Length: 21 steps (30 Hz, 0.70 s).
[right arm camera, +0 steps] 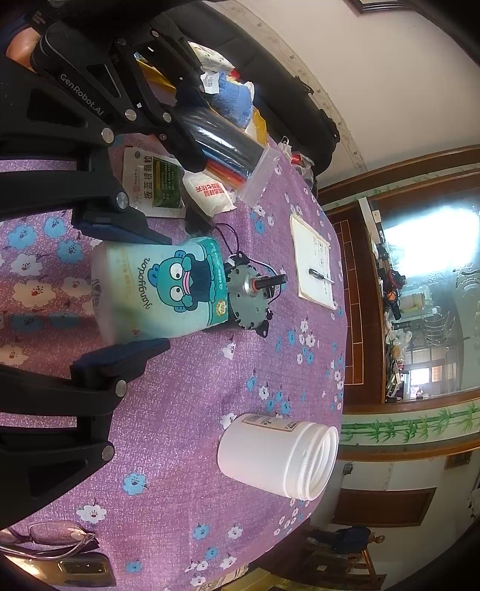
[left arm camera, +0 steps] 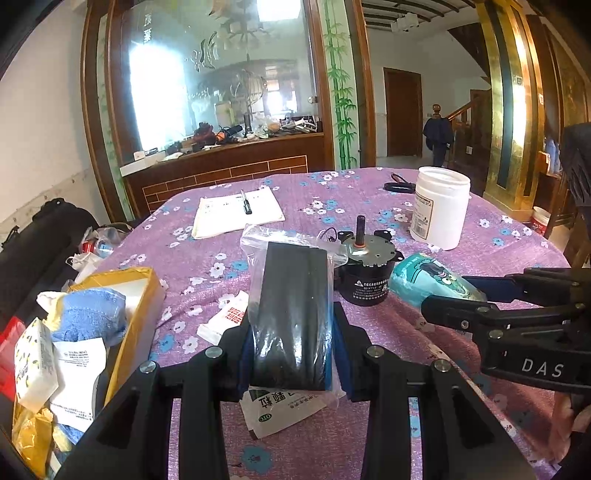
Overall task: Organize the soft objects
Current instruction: 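Hold the wrapped sponge and teal pouch raised above the table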
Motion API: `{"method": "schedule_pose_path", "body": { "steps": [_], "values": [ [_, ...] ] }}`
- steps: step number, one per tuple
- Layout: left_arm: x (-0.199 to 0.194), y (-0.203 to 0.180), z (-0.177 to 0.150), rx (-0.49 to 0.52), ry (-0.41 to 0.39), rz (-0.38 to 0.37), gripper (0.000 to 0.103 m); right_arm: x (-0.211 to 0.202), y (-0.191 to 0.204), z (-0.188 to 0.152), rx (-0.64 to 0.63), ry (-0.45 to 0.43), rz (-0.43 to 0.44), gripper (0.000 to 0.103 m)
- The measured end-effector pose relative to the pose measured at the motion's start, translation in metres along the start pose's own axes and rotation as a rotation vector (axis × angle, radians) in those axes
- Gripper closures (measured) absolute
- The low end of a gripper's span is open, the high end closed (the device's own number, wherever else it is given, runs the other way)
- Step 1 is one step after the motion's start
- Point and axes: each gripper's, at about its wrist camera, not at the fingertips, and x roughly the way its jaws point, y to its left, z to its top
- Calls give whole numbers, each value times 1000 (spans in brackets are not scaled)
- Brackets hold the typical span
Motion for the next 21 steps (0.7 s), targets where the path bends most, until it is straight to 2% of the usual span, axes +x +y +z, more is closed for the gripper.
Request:
{"method": "schedule_pose_path", "body": {
  "steps": [21],
  "values": [
    [-2, -2, 1, 23, -13, 25, 68, 1, 0, 0, 0, -2, 1, 52]
  ]
}}
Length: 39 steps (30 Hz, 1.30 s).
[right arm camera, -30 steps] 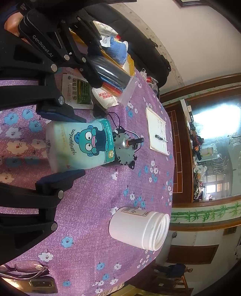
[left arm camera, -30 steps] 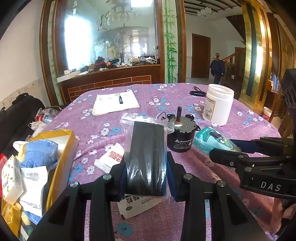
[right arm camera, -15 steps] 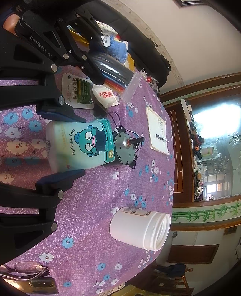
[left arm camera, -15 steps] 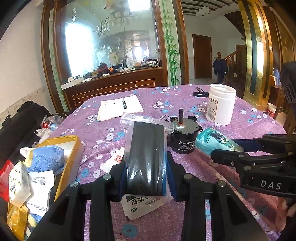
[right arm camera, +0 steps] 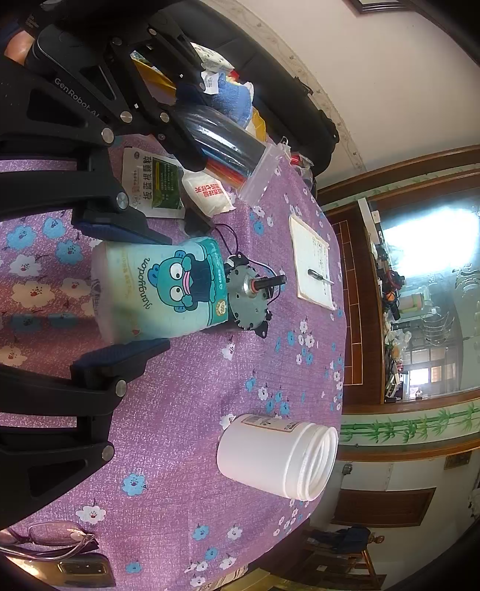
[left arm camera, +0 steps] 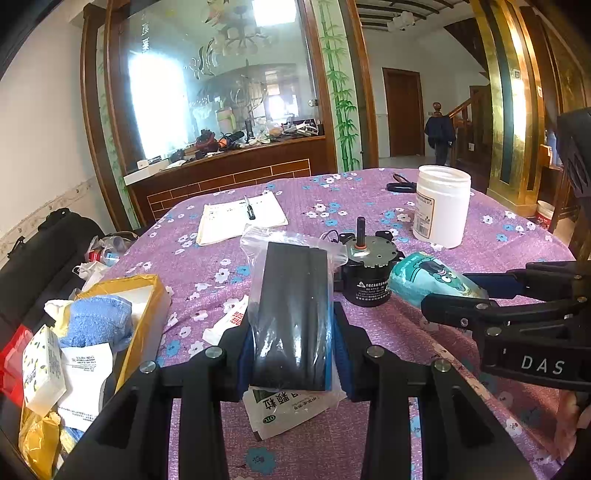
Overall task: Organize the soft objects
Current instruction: 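Hold the wrapped sponge and teal pouch raised above the table, then carry the sponge and teal pouch into the tray and open both grippers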
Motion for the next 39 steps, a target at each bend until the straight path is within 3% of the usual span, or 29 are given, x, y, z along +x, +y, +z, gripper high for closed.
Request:
{"method": "schedule_pose_path", "body": {
  "steps": [16, 25, 34, 39],
  "values": [
    [-4, 3, 3, -6, -14, 8, 68, -4, 1, 2, -5, -21, -3, 52],
    [-30, 36, 16, -105, -45, -63, 67, -13, 3, 11, 73, -34, 30, 52],
    [-86, 120, 7, -214, -89, -42, 67, -13, 84, 37, -13, -21, 142, 52],
    [-109, 186, -11, -302, -87, 44, 67, -2, 146, 54, -92, -5, 215, 52]
  ]
}}
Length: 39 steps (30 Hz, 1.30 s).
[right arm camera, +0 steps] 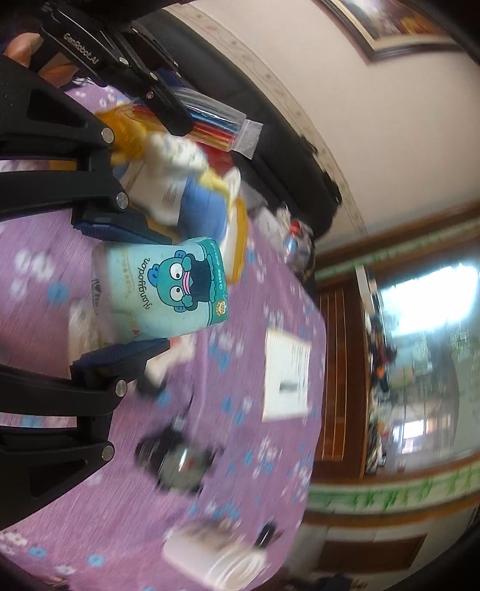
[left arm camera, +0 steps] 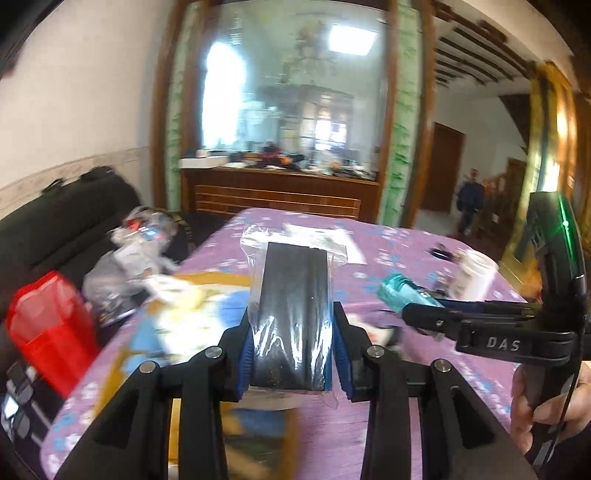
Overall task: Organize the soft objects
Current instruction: 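Carry the sponge and teal pouch into the tray and open both grippers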
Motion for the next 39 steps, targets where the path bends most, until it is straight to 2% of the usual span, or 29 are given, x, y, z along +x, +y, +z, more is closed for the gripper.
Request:
{"method": "schedule_pose_path", "body": {
  "steps": [4, 9, 11, 16, 21, 23, 29, 39],
  "values": [
    [1, 47, -3, -48, 20, 74, 67, 24, 43, 17, -38, 16, 55, 51],
    [19, 91, -17, -112, 87, 97, 67, 57, 80, 36, -63, 50, 82, 51],
    [26, 97, -22, -117, 107, 101, 67, 73, 93, 43, -70, 74, 92, 51],
    [38, 104, -35, -126, 142, 85, 67, 113, 119, 49, -110, 124, 71, 51],
    [38, 102, -41, -114, 150, 76, 65, 140, 126, 50, -116, 154, 48, 51],
    [38, 101, -43, -114, 157, 70, 59, 146, 125, 51, -107, 156, 44, 49],
    [39, 102, -46, -117, 165, 58, 41, 150, 125, 52, -100, 162, 40, 44],
    [27, 98, -40, -110, 134, 63, 34, 127, 120, 54, -65, 133, 80, 40]
  ]
}}
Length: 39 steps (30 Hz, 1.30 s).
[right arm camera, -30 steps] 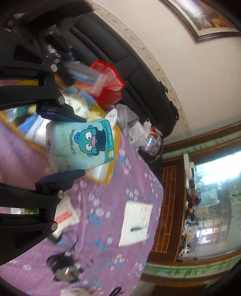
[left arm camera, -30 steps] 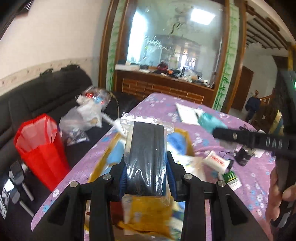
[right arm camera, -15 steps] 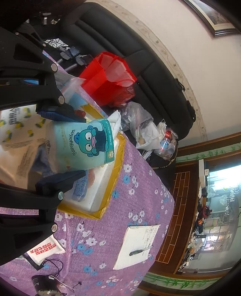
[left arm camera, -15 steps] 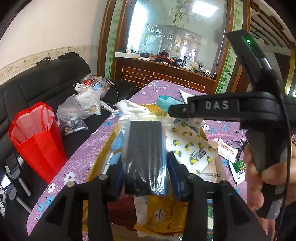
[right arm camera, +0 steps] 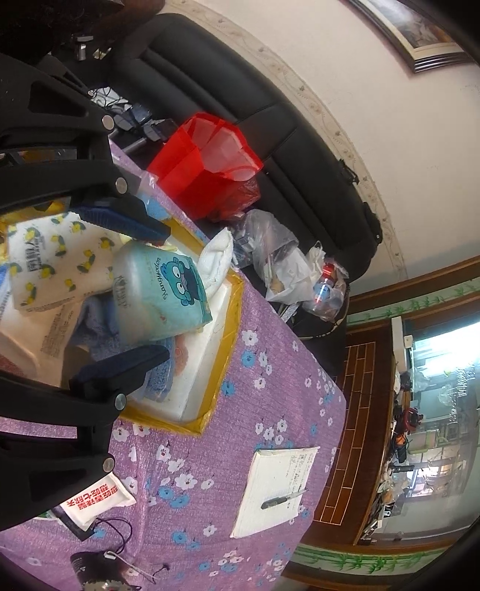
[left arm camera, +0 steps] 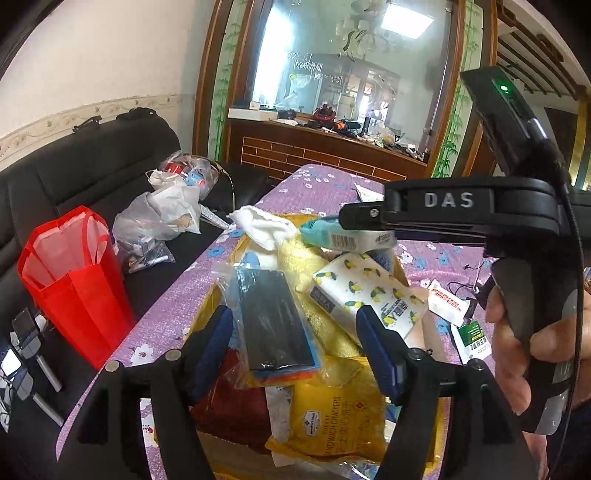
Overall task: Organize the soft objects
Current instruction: 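Carry the sponge and teal pouch into the tray and open both grippers, then move both grippers from the tray back to the remaining packets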
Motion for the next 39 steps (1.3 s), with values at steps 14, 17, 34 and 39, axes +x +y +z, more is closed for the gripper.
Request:
{"method": "schedule_pose_path", "body": {
  "steps": [14, 17, 34, 39],
  "values": [
    [-32, -40, 4, 53, -47, -20, 32, -70, -55, -37, 117, -55, 17, 37],
    [-39, -60, 5, 89, -51, -37, 31, -87, -77, -49, 139, -55, 0, 37],
    [11, -194, -5, 227, 186, -217, 23, -124, -237, -137, 411, -28, -57, 35],
    [75, -209, 6, 173, 349, -204, 23, -143, -253, -138, 465, -79, -44, 35]
  ]
}}
